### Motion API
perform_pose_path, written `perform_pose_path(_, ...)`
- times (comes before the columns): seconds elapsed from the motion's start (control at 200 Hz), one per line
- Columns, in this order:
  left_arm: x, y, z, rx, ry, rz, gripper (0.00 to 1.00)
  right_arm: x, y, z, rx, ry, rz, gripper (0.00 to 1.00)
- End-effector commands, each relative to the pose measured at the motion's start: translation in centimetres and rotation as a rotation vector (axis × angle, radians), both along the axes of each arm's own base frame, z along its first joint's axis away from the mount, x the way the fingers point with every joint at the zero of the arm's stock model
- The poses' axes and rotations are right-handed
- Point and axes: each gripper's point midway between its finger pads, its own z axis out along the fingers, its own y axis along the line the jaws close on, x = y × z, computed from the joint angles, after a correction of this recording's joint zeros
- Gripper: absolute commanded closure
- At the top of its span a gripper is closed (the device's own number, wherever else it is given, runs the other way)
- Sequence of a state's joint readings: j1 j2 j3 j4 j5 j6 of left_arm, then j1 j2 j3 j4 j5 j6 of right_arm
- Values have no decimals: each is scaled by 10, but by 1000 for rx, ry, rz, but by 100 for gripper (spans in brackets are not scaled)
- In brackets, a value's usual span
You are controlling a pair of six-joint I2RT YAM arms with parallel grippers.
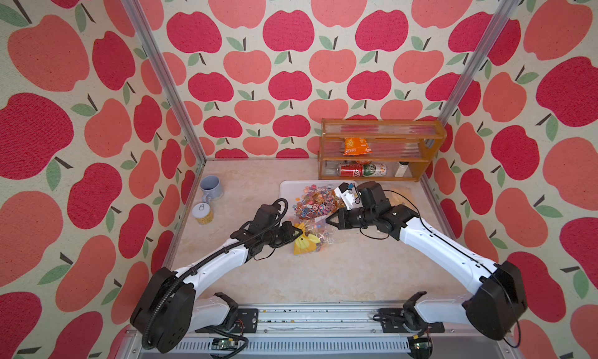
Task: Pour candies out of the ziploc bag
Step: 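Pour the candies out of the ziploc bag onto the tray.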
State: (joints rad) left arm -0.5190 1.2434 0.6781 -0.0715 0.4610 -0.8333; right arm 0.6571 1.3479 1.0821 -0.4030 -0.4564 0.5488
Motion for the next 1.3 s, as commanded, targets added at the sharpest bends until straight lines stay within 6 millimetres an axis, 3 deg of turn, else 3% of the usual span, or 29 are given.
perform_pose_path(0.0, 14, 14, 9, 26, -1, 7, 100, 26, 0, 31, 40, -87, 10, 100)
perform_pose_path(0.185, 52, 22, 37, 27, -55, 17, 100, 57, 6, 37, 48, -88, 26, 100)
perform_pose_path(0.55, 124, 14, 38, 27, -32, -21, 100, 111, 7, 9, 57, -20, 13, 100)
perform_pose_path(0.76, 140, 11, 38, 48, -29, -32, 100, 127, 3, -10, 77, 22, 1, 100)
perform_pose_path(1.291, 170, 9, 73, 69, -90, -50, 100, 145, -1, -29, 86, 56, -14, 100)
